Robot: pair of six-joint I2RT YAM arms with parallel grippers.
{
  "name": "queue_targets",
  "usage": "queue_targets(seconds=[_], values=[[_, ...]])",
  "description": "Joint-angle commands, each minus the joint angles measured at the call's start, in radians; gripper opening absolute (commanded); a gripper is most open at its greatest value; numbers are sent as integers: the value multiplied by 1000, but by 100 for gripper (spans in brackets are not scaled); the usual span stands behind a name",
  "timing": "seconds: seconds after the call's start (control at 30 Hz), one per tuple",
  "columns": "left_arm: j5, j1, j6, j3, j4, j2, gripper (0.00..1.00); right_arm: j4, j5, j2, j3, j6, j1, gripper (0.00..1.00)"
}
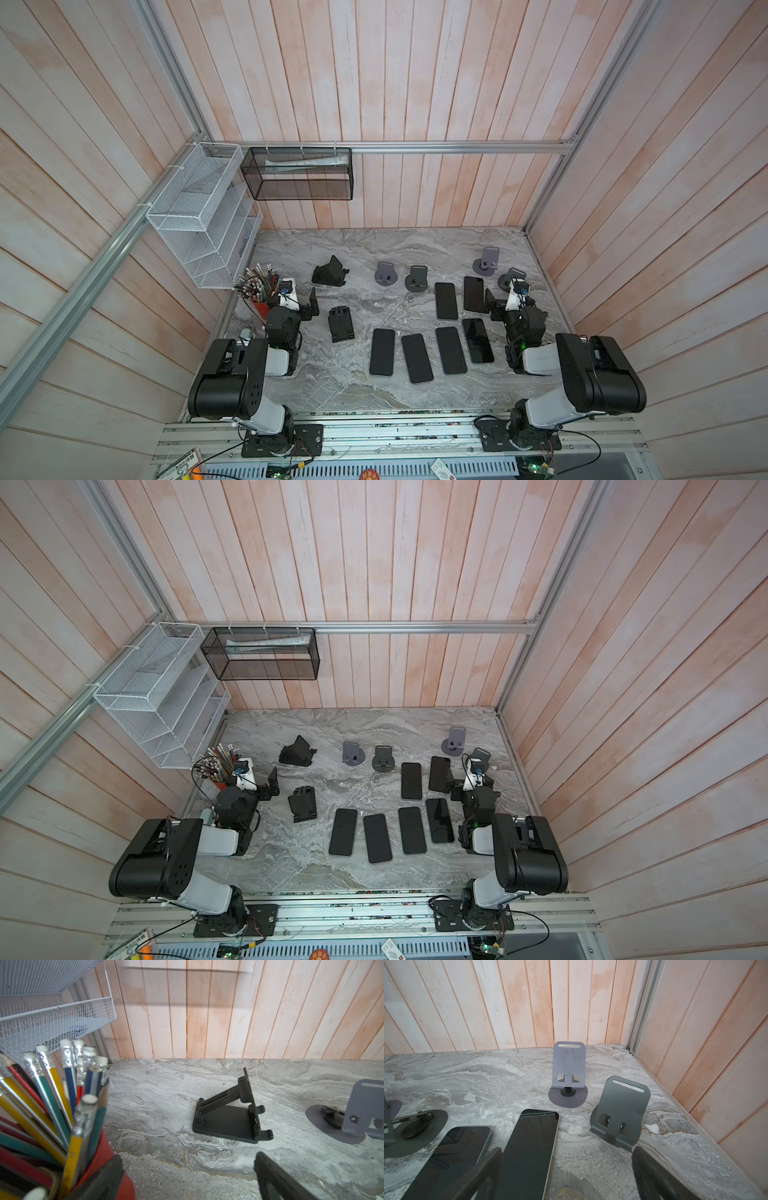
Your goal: Remove the phone from the phone stand
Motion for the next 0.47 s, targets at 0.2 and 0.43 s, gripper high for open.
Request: queue_targets(seconds=[0.2,0.43], values=[[12,5,-6,12,-5,1,100,-13,9,-9,15,-4,-4,98],[12,5,-4,12,-5,2,100,-16,19,-8,17,-4,1,98]])
